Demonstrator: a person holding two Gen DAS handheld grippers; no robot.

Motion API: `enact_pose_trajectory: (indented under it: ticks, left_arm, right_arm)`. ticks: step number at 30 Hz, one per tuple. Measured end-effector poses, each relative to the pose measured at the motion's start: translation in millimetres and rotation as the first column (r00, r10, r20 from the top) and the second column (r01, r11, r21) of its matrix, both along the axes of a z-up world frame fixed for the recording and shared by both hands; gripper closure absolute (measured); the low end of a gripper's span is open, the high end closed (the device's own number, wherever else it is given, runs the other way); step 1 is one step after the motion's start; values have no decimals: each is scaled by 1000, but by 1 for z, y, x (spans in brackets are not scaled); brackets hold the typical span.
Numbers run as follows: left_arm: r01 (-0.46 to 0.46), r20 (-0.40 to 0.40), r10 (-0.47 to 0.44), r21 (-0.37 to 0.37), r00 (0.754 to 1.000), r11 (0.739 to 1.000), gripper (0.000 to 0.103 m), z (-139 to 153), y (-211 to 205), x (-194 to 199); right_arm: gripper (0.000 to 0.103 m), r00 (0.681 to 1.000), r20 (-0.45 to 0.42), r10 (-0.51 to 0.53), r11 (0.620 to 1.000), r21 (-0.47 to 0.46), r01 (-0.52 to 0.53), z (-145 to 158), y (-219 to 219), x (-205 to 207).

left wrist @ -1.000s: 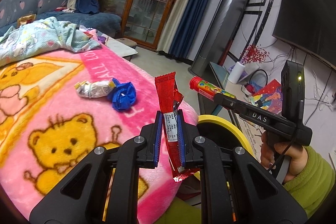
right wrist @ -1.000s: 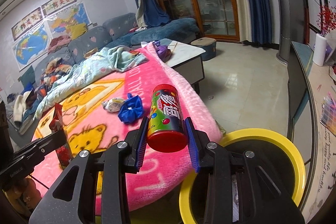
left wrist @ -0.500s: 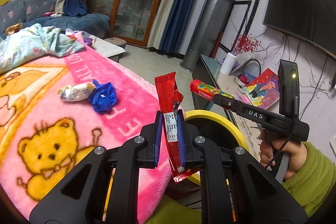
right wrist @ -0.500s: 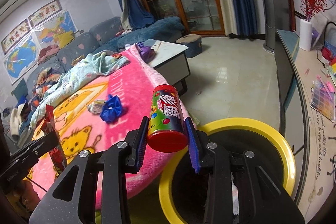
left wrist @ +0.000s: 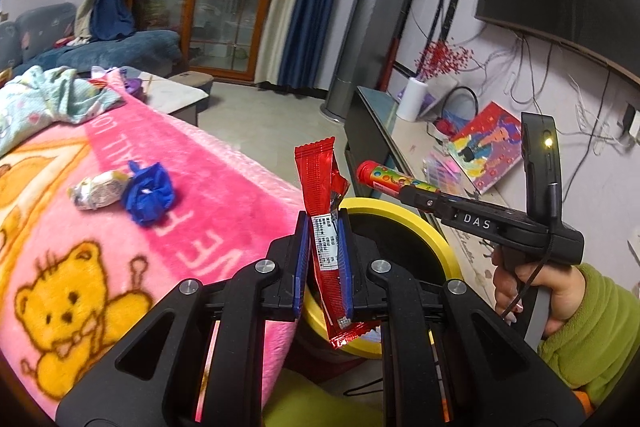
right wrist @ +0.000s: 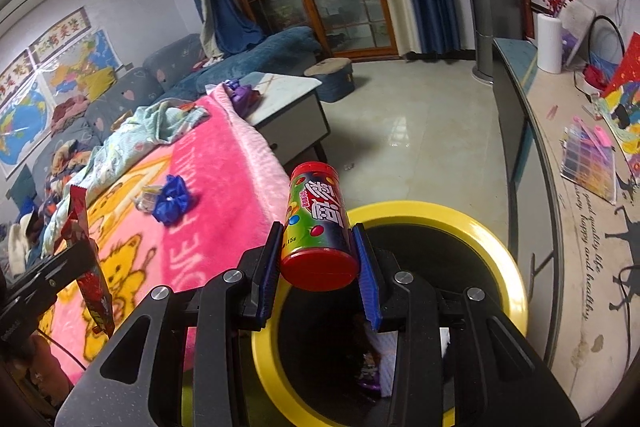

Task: Collect trash
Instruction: 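Carry the red wrapper and red candy tube in both grippers over the bin, then open both grippers to drop the wrapper and candy tube into the bin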

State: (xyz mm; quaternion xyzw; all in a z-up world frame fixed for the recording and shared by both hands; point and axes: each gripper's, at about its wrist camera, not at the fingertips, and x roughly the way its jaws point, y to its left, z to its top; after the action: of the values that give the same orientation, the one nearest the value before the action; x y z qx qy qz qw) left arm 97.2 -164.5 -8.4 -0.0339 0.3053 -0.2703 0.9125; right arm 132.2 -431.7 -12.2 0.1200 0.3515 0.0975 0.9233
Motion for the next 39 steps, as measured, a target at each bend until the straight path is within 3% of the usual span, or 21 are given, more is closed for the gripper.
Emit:
enact_pose_trajectory:
  ticks: [21,32,35,37,39]
  left_arm:
    - [140,-62,-136,72,989,987,94,-25,-68,29]
    - [197,-73,-191,86,979,977,93,-32,-95,39]
    - [184,-86,-176,83,981,979,80,-34,-95,43]
    - [168,-102,-161,72,982,983,52,-36,-92,46]
    - [159,-112,-152,53,982,986,45,-37,-88,47]
  right_arm:
    - [70,986,-152,-66,998,-8,65,-46,-40,-1]
    - [69,982,-162,-94,994,37,101,-52,-58,0]
    - [55,980,-168,-109,991,53,119,-54,-64,0]
    - [53,977,-174,-121,989,64,134,-56,-68,0]
    - [53,976,-172,-133,987,66,146,-56,-70,-1]
